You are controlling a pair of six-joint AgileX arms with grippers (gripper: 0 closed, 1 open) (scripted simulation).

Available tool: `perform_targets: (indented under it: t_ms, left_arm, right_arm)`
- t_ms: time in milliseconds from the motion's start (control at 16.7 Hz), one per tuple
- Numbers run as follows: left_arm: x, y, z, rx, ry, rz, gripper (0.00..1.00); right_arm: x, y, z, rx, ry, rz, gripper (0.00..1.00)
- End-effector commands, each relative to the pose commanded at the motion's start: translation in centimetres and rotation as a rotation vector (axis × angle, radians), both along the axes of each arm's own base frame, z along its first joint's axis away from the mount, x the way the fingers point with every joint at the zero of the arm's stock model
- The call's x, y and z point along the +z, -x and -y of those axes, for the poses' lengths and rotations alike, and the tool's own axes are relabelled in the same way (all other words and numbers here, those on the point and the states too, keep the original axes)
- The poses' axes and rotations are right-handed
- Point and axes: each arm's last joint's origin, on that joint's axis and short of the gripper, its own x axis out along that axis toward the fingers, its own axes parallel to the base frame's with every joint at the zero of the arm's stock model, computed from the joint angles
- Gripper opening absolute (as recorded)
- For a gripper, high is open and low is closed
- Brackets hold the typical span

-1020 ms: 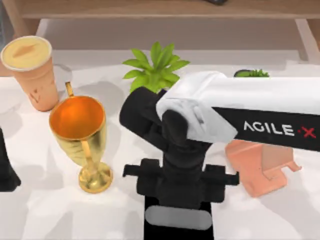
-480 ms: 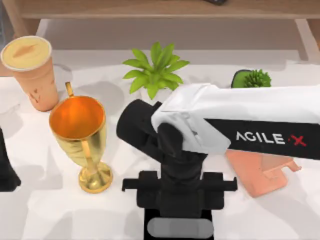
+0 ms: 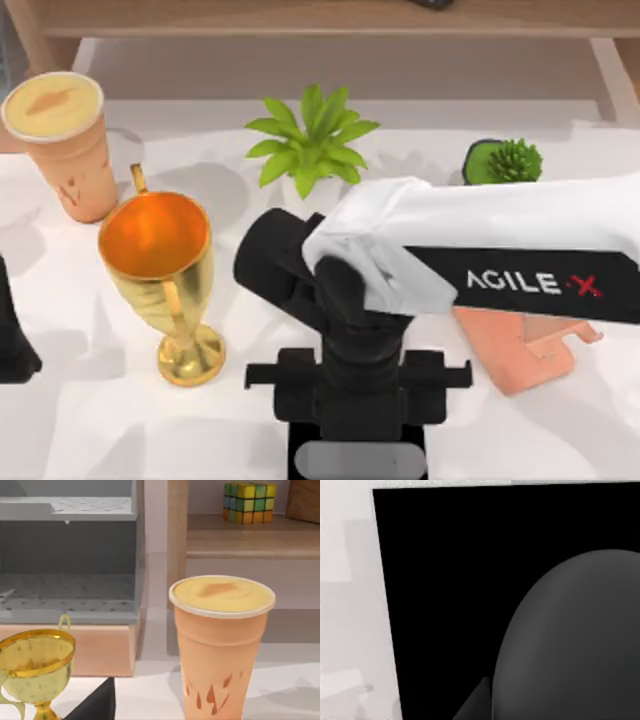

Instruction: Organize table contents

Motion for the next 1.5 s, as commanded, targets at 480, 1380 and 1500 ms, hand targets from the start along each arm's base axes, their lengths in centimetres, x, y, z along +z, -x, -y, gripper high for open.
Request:
perform_targets:
  t_ms: [480, 1380, 1500]
  left_arm:
    - [0.0, 0.0, 0.0, 0.0, 0.0, 0.0, 1.0]
    - [0.0, 0.0, 0.0, 0.0, 0.0, 0.0, 1.0]
    - [0.0, 0.0, 0.0, 0.0, 0.0, 0.0, 1.0]
  right_arm:
    - [0.0, 0.0, 0.0, 0.0, 0.0, 0.0, 0.68]
    - [0.2, -0.2, 0.0, -0.012, -0.007, 0.002, 1.0]
    - [1.2, -0.8, 0.1, -0.071, -0.038, 0.005, 1.0]
